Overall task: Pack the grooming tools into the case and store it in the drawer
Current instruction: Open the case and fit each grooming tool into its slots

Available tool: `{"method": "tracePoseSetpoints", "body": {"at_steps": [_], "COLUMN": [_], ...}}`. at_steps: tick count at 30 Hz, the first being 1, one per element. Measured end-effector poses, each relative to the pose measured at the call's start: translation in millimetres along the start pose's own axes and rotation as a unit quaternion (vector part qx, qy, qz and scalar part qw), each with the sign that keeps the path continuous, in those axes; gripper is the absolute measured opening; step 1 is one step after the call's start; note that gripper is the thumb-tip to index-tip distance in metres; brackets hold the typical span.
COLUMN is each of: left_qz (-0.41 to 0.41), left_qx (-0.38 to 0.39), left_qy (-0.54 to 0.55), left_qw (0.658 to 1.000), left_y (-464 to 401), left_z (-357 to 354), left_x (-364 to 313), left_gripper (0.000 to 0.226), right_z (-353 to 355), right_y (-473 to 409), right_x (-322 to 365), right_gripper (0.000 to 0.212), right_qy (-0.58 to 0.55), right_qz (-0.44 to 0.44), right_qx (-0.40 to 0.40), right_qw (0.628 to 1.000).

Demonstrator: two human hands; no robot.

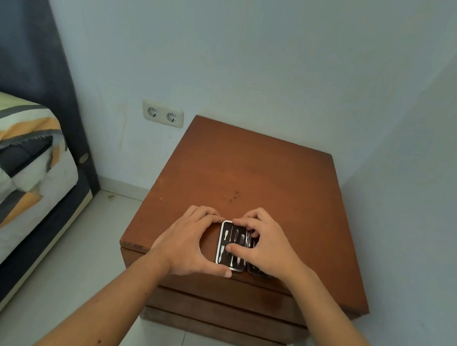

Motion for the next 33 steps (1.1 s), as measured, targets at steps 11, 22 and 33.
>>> {"method": "tracePoseSetpoints", "body": {"at_steps": [11,22,33], "left_qz": [0.003,-0.001,-0.001], "left_qx": [0.006,0.004,-0.003], "left_qy": [-0.002,-0.006,-0.001], "left_qw": [1.0,1.0,1.0], "left_y": [-0.5,-1.0,-0.7], "left_z": [-1.1,-1.6,-1.9], "left_x": [0.7,1.2,1.5], "left_gripper": [0.117,0.117,0.116], "right_z": [-1.5,-0.5,7.8], "right_y": [0.0,3.5,11.6], "right_x": [6.9,4.4,5.0], "right_gripper": [0.061,0.045,0.055], "right_qy": [0.061,0.059,-0.014], "right_qz": [0.019,0.024,0.036], "right_qx": [0.047,0.034,-0.002], "right_qw": [0.997,0.997,0.999]}}
Point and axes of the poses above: each hand's wrist, its own y-axis away from the middle knuckle, its own z-axis out of the back of the hand, x = y × z, the point moved 6 cm from there along -y, towards the middle knuckle, and after that the axes turned 5 degrees about -y, right-handed, at the moved point
